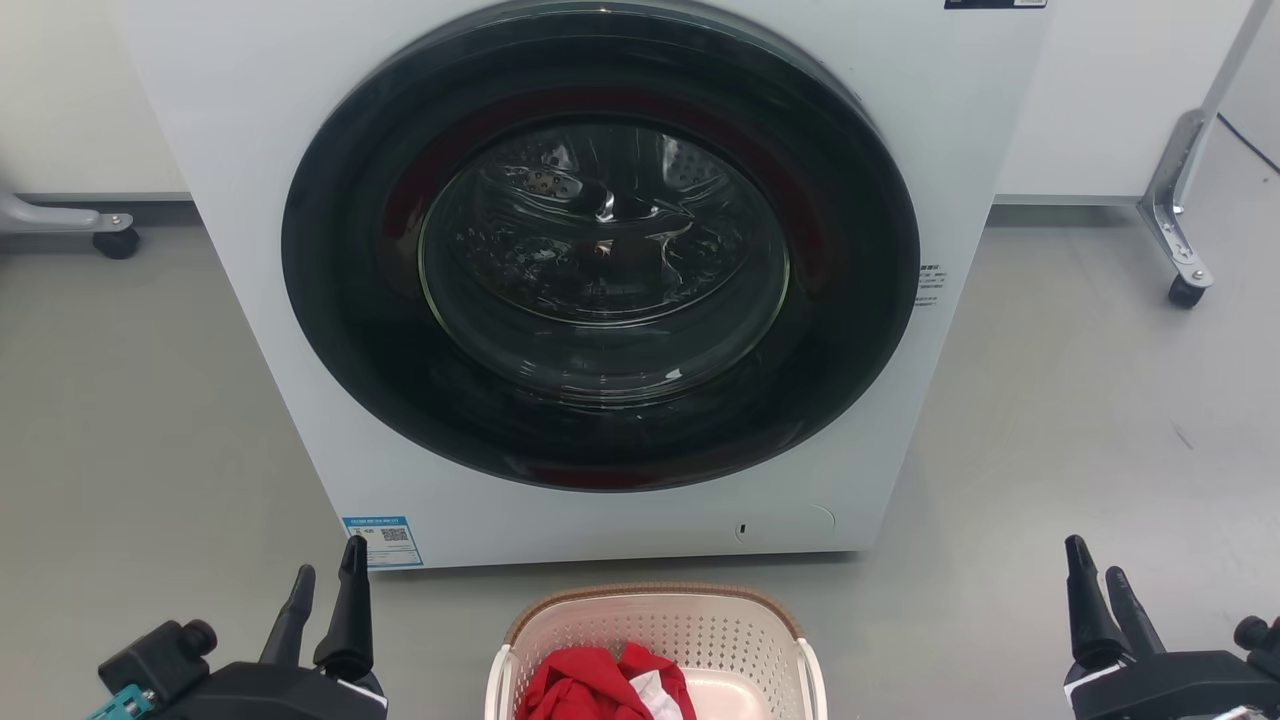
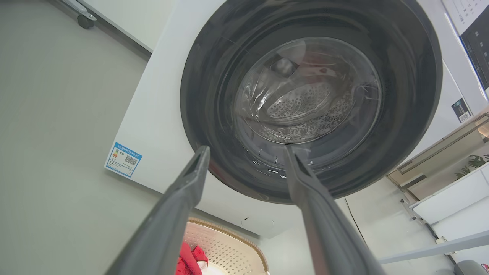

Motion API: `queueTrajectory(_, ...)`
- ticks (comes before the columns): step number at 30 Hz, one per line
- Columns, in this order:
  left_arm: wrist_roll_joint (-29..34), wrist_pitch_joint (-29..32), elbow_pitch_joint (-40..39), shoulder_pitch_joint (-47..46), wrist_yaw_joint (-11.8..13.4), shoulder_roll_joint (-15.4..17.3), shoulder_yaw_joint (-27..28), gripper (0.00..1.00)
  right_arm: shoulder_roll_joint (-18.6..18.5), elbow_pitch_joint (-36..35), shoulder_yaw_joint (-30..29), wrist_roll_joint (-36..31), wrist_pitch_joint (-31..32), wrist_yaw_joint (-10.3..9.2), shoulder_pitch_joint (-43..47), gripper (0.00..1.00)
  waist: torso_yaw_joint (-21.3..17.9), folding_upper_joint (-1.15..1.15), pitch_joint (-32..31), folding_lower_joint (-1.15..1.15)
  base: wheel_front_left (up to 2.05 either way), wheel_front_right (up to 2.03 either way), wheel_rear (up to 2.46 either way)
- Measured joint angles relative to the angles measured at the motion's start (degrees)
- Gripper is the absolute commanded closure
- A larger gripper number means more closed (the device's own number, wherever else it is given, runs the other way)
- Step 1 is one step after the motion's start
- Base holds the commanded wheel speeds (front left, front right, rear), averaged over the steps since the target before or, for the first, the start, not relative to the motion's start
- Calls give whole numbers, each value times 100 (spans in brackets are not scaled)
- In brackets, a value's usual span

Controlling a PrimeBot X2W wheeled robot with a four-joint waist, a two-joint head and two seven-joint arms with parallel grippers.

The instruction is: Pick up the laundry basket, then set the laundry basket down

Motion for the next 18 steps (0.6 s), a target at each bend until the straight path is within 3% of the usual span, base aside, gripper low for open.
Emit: queueTrajectory(18, 1894, -328, -25, -10, 300, 186, -422, 0, -261, 214, 609, -1768, -335, -361, -103, 0, 0, 0, -22, 0, 0, 0, 0)
